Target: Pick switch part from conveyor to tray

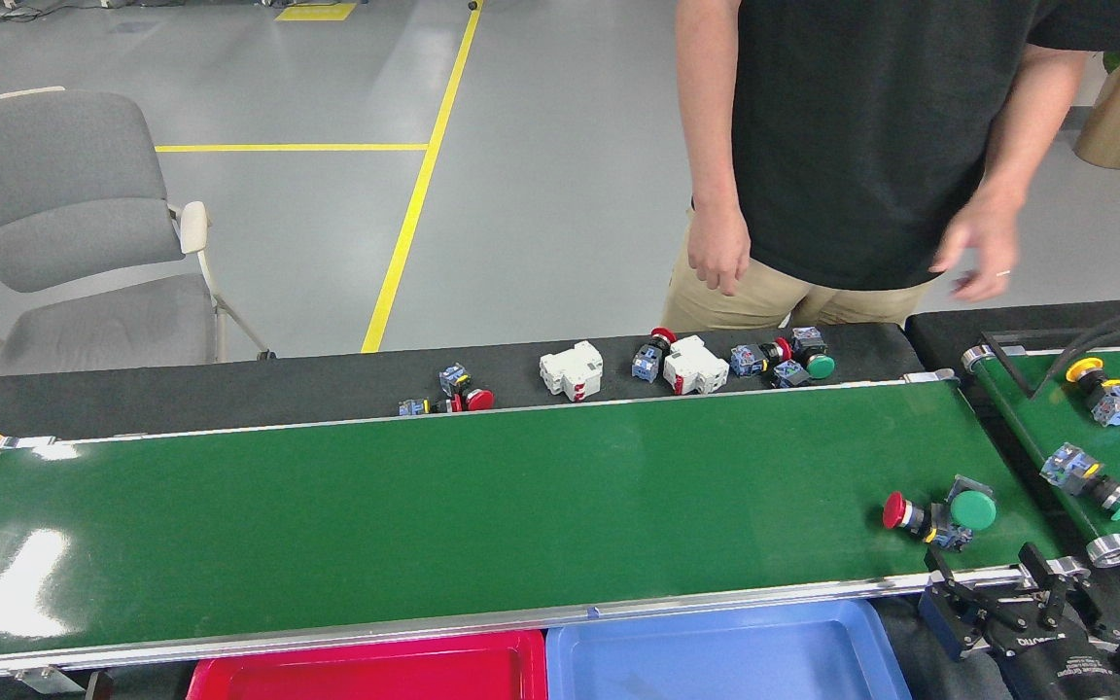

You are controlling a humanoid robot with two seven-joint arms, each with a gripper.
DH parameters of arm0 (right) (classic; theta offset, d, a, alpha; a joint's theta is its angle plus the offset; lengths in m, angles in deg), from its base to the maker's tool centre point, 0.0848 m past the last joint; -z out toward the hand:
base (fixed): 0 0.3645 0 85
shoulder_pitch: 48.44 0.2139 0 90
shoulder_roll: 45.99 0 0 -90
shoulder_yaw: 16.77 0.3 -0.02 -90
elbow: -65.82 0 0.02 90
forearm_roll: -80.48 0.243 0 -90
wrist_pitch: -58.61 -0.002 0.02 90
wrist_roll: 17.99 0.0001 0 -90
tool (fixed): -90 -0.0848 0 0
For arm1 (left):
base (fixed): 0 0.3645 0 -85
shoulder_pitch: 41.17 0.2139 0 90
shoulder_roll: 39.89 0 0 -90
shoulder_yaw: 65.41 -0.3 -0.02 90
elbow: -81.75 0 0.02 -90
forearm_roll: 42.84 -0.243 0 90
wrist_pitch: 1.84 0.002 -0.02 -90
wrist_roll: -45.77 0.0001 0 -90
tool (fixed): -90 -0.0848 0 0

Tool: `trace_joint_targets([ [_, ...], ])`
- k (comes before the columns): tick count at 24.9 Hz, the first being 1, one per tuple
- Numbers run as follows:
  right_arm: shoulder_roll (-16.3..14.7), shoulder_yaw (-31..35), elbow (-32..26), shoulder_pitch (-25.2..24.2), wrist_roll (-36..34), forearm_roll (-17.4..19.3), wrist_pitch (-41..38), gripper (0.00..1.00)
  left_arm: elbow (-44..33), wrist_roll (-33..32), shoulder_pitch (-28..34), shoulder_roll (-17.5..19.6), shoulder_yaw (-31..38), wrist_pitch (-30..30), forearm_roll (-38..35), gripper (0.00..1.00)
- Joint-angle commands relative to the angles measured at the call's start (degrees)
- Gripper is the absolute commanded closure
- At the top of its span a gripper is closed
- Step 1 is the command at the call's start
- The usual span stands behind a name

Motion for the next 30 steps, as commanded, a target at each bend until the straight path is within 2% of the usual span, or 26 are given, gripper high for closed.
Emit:
trace_joint_targets([
  [1, -0.3, -0.1, 0.3, 1.9, 0.0, -0.3, 0.4, 0.0, -0.5, 0.2, -0.2, 0.5, 0.0, 0.2, 0.1, 0.0],
  [6, 0.2, -6.1, 3.5, 5.1, 0.0, -1.2, 0.9, 0.0, -0.5, 0.2, -0.2, 0.5, 0.0, 0.4, 0.1, 0.0],
  [10, 0.2, -8.4, 5.3, 6.7, 0.0, -1.2, 2.9, 0.0, -0.5, 0.2, -0.2, 0.5, 0.0, 0.4, 0.1, 0.0],
  [14, 0.4, -12.6, 9.0, 10.3, 0.0, -1.2, 6.0, 0.0, -0.5, 0.1, -0.3, 0.4, 0.0, 0.5, 0.2, 0.0],
  [15, 0.5, -14.1, 9.9, 11.4, 0.0, -1.2, 7.8, 0.04, -0.6, 0.1, -0.4, 0.4, 0.1, 0.5, 0.1, 0.0],
  [17, 0.0, -16.8, 11.1, 13.0, -0.1, -1.2, 9.0, 0.31, -0.6, 0.1, -0.4, 0.4, 0.1, 0.5, 0.1, 0.0],
  [18, -0.3, -18.2, 11.4, 13.6, -0.1, -1.2, 9.0, 0.52, -0.5, 0.1, -0.3, 0.5, 0.1, 0.5, 0.1, 0.0],
  [19, -0.7, -18.9, 11.4, 14.1, -0.1, -1.2, 9.0, 0.68, -0.5, 0.1, -0.3, 0.4, 0.1, 0.5, 0.1, 0.0],
  [21, -0.9, -19.2, 11.3, 14.2, -0.2, -1.1, 8.8, 0.88, -0.5, 0.1, -0.4, 0.3, 0.1, 0.6, 0.1, 0.0],
  [24, -0.9, -19.3, 10.7, 14.2, -0.3, -0.9, 7.9, 0.98, -0.6, 0.1, -0.3, 0.2, 0.1, 0.7, 0.1, 0.0],
  [30, -0.3, -19.3, 7.2, 13.5, -0.3, -0.8, 4.0, 0.98, -0.7, 0.1, -0.3, 0.0, 0.1, 1.1, 0.2, 0.0],
])
